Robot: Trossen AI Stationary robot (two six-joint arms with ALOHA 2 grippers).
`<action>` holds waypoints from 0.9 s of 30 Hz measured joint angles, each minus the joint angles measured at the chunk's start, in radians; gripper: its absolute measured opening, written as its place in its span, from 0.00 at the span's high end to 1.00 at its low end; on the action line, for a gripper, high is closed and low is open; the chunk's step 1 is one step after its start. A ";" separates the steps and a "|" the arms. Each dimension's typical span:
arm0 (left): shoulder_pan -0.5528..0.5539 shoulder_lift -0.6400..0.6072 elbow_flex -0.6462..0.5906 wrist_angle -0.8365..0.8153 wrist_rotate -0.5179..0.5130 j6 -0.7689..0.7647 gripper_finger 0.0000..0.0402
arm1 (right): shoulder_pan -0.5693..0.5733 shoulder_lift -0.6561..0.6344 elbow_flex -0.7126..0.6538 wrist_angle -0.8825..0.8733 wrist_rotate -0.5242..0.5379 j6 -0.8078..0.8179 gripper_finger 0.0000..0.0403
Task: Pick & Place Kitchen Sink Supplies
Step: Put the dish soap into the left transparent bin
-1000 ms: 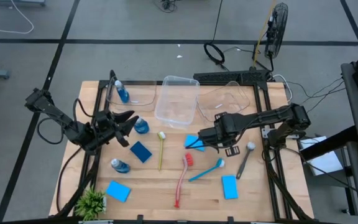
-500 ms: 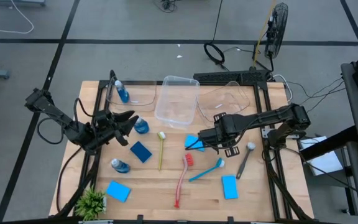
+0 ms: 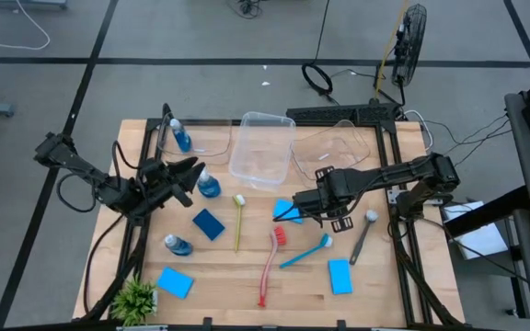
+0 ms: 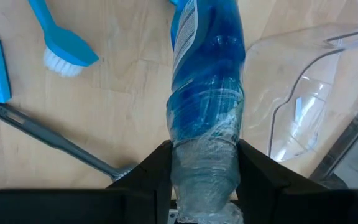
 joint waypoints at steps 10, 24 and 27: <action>0.011 0.000 0.000 0.000 -0.082 -0.041 0.48 | 0.038 0.000 0.000 0.026 -0.002 -0.002 0.70; 0.103 0.210 0.142 -0.024 0.351 0.075 0.48 | 0.038 0.000 -0.001 0.033 -0.003 -0.008 0.70; 0.105 0.282 0.236 -0.171 0.355 0.140 0.48 | 0.038 0.000 -0.001 0.033 -0.002 -0.002 0.70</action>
